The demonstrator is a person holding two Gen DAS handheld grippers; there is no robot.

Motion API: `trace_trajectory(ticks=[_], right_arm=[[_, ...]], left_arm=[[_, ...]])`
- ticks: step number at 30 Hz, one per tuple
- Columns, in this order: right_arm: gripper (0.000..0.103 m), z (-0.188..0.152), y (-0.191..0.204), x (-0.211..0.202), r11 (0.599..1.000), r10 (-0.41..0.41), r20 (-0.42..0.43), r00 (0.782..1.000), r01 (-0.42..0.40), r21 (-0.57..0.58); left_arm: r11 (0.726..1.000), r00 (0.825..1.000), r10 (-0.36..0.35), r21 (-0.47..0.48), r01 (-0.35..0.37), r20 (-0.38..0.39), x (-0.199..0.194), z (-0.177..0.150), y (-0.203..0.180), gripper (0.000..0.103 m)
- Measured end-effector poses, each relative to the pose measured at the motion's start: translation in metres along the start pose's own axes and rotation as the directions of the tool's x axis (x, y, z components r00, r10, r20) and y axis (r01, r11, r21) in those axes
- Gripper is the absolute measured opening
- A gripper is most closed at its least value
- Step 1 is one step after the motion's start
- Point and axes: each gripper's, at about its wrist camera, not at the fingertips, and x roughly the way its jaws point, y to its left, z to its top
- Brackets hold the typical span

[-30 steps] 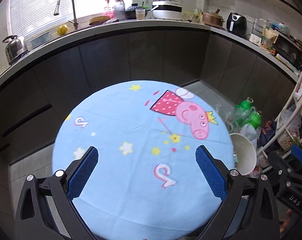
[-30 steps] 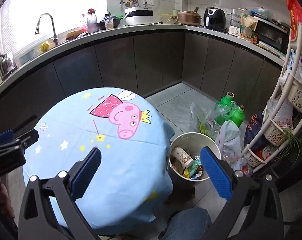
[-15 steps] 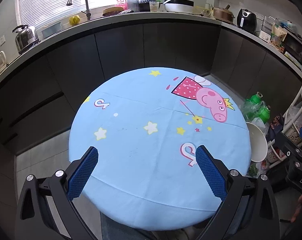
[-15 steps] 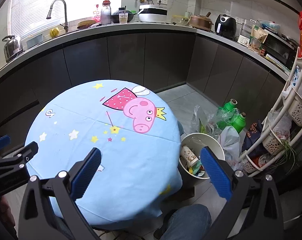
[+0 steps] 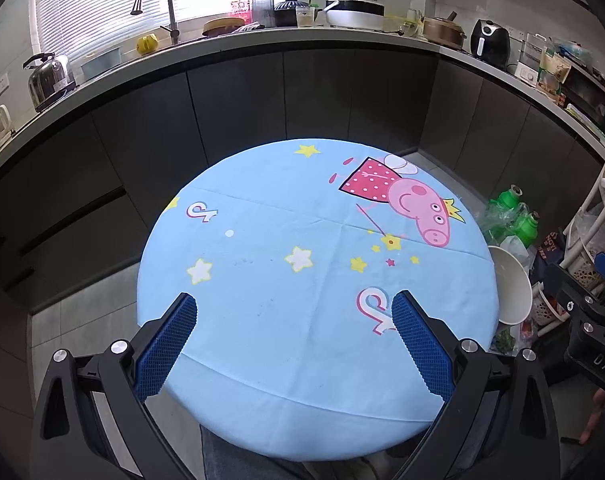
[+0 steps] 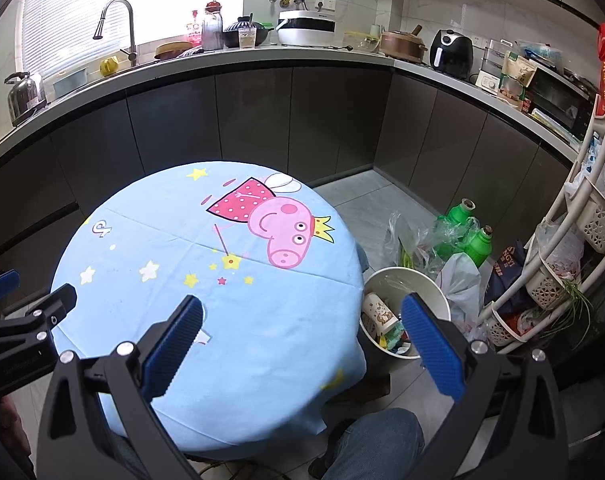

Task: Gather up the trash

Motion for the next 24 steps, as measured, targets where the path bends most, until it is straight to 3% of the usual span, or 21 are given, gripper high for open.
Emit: trace_trajectory(ticks=[24], right_arm=[[0.099,0.0,-0.002,-0.0004,1.0,-0.003,-0.002,1.0,0.003,0.011]], left_arm=[[1.0,1.0,0.002,0.007,-0.002,-0.001,-0.0007,-0.001,-0.0038,0.094]])
